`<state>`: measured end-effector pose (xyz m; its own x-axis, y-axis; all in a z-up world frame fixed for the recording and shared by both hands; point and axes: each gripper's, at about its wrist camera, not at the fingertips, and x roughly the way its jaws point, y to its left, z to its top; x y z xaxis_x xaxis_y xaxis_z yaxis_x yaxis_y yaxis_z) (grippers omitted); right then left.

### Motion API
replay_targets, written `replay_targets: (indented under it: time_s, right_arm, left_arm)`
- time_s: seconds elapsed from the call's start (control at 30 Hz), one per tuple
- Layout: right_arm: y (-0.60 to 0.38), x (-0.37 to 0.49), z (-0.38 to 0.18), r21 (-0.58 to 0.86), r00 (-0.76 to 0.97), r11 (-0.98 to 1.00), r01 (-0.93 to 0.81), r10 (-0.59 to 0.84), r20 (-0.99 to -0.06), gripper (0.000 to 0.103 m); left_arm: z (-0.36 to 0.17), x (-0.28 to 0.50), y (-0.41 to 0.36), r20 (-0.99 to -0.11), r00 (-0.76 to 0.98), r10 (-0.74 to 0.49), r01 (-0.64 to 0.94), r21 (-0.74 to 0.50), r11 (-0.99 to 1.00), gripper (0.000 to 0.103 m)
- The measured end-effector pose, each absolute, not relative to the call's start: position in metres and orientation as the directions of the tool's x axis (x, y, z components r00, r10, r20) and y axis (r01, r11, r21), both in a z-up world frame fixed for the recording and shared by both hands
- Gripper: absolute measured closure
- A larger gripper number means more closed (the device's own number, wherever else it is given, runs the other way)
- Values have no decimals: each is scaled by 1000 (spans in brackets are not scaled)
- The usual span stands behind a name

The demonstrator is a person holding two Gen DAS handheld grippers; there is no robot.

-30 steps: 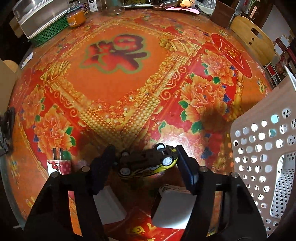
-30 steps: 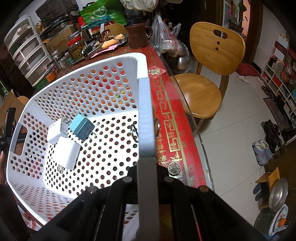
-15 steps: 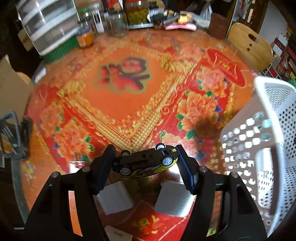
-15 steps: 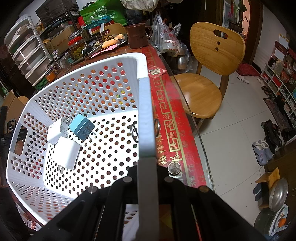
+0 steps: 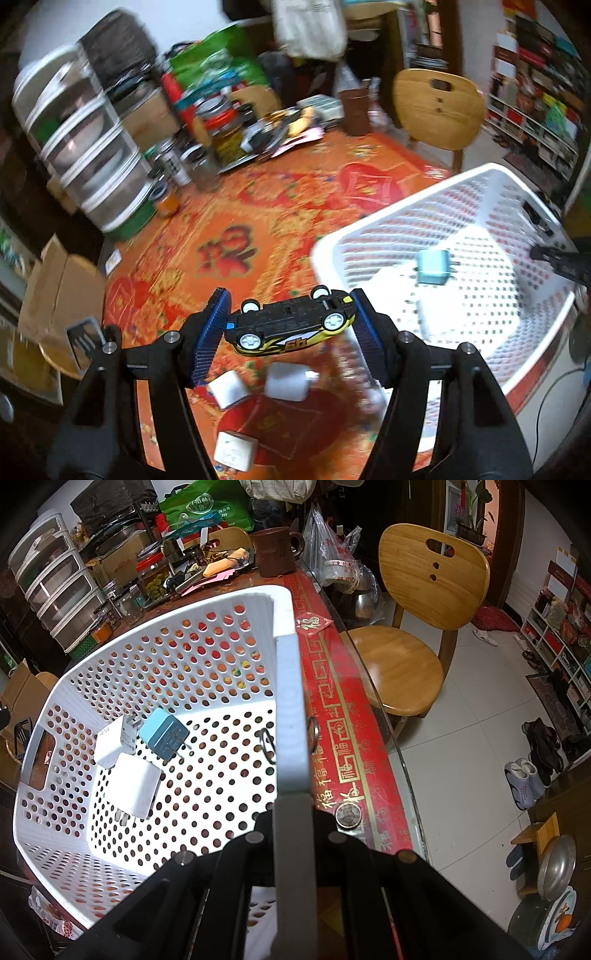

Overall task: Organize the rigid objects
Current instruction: 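Lower the yellow toy car into the basket and open the left tool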

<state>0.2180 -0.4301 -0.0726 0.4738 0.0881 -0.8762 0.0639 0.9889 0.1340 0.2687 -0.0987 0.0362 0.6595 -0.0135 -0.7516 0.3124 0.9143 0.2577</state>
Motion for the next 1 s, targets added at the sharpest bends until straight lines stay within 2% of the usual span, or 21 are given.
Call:
replay_targets:
  time_s: [0.17,0.3,0.4,0.63,1.0]
  right_arm:
    - [-430,218,-73,135,474,989,64,88,-876,99]
    - [-429,218,-72,135,474,989,65,89,-876,99]
    - [-429,218,-72,138,475,988,64,92,-875,99]
    - [-429,218,-72,140,476,988,63,93,-875,98]
    - [-429,218,-72,140,476,988,63,93,-875,98]
  left_arm:
    - [31,254,-158,-771,636,-32,409,302,861,39]
    - [0,256,-200,-836,548,-29,494,295,818,39]
    - [-20,259,-216,-853,522,0,513,314,799,39]
    - [-53,269,-219,-877,478,49,524,330,785,39]
    - [-72,272,-218,-894,443,72,540,330,774,39]
